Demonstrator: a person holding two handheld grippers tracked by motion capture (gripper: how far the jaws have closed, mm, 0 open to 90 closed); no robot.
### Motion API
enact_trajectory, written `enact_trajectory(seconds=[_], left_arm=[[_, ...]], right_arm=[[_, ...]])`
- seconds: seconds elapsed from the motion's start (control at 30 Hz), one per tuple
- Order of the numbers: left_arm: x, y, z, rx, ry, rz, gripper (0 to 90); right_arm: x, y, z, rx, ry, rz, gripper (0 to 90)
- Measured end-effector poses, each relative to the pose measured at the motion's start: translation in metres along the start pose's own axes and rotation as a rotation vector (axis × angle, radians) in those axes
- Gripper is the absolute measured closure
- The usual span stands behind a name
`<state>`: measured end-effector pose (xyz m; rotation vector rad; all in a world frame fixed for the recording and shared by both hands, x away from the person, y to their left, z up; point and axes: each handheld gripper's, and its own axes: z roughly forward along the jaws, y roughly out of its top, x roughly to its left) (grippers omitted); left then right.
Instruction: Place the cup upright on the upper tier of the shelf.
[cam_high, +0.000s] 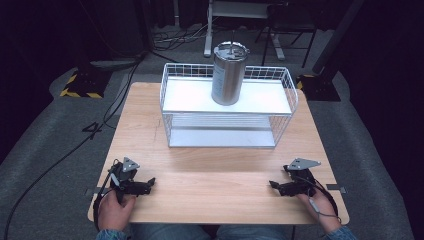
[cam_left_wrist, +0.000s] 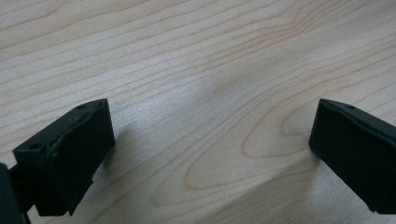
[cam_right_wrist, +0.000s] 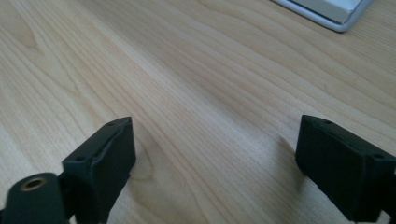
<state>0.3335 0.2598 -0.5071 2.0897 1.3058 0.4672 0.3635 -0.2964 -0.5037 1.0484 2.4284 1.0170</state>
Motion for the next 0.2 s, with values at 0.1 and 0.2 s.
enact_trajectory(seconds=[0.1, 0.2], left_arm=[[-0.0002, -0.0001, 0.0, -0.001, 0.0, -0.003, 0.5], [-0.0003, -0.0001, 0.0001, -0.001, 0.0, -0.004, 0.5]], right_arm=[[0.0002, -0.0019, 0.0013, -0.018, -0.009, 0.0, 7.4], [-0.0001, -0.0021, 0.0012, -0.018, -0.007, -0.004, 7.4]])
